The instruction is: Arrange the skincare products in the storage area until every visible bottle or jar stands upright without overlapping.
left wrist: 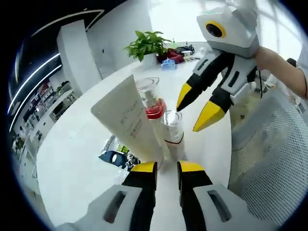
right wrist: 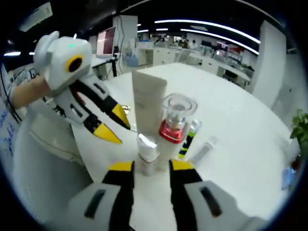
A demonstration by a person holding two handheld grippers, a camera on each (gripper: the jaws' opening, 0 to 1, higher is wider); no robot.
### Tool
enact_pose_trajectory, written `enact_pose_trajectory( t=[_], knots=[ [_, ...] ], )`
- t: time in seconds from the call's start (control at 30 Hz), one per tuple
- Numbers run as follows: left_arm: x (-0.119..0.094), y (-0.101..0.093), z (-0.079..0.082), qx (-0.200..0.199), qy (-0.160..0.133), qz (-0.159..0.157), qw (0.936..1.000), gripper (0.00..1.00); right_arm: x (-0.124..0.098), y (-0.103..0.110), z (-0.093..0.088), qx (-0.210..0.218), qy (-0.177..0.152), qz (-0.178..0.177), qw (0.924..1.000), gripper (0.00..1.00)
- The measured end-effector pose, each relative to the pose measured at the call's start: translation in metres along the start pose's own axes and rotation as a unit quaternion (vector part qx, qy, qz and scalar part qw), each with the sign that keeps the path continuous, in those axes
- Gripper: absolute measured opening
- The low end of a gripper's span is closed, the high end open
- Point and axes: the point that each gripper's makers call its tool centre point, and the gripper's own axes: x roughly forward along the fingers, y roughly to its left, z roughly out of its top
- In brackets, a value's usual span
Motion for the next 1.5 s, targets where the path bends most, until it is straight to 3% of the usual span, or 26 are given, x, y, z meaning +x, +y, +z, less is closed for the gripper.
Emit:
enact_pose_trajectory(
  t=[0.1,0.57,0.87,1.13,1.5],
  knots=[
    [-0.012,0.005,-0.005,-0.026,-0.008,0.009,0.9996,0.19,-0.005,0.003,0.005,0.006,-0.010,-0.007,0.9999,0.37],
    [-0.064,0.027,-0.026,-0.073,-0.015,0.066,0.9951,0.34,-0.025,0.014,0.012,0.012,-0.017,-0.021,0.9996,0.55],
    [-0.095,0.030,-0.038,-0.091,-0.006,0.096,0.9912,0.44,-0.031,0.014,0.018,0.010,-0.025,-0.030,0.9992,0.63],
    [-0.116,0.035,-0.050,-0.081,0.018,0.115,0.9899,0.56,-0.037,0.012,0.021,0.016,-0.030,-0.042,0.9985,0.73],
    [-0.141,0.040,-0.062,-0.112,0.025,0.138,0.9837,0.69,-0.045,0.014,0.026,0.035,-0.046,-0.045,0.9973,0.83]
  ],
)
